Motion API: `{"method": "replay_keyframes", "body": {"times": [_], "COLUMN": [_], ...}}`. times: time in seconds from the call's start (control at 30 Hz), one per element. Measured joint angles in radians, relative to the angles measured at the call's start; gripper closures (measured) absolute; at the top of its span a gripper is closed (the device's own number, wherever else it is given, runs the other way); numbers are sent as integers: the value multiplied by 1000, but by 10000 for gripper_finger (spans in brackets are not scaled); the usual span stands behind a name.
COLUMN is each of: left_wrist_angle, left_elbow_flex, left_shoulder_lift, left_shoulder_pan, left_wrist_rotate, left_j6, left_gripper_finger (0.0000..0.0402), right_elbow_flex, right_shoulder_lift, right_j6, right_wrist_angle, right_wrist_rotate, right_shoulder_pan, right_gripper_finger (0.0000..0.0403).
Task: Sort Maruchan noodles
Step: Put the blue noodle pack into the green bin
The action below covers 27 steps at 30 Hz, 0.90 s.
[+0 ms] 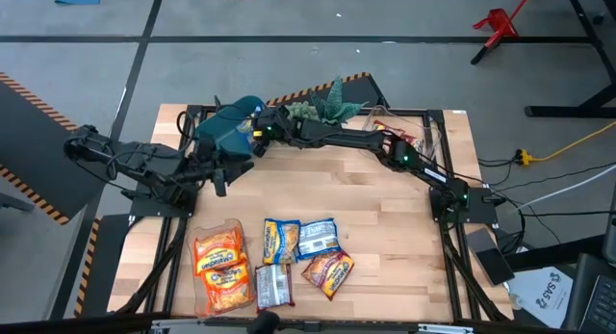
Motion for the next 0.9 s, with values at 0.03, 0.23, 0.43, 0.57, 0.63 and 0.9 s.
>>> {"method": "replay_keyframes", "body": {"times": [0.03, 0.23, 0.43, 0.57, 0.63, 0.9], "left_wrist_angle": [0, 0, -68, -181, -206, -205], "left_elbow_flex": [0, 0, 0, -1, -1, -1], "left_shoulder_lift": [0, 0, 1, 10, 21, 94], "left_shoulder_pan": [0, 0, 0, -6, -19, -96], "left_wrist_rotate": [0, 0, 1, 37, 54, 68], "left_j6": [0, 0, -29, -108, -144, -174], "left_gripper_finger": [219, 219, 219, 219, 219, 219], "right_elbow_flex": [0, 13, 29, 30, 31, 30], "right_shoulder_lift": [0, -6, -101, -231, -313, -597], "right_j6": [0, -63, -132, -133, -136, -141], "right_wrist_angle": [0, -1, -136, -301, -372, -707], "right_wrist_rotate": [-3, 124, 146, 86, 67, 118], "right_shoulder_pan": [0, -3, -2, -2, -3, -3], "right_gripper_finger": [225, 155, 143, 149, 150, 150]}}
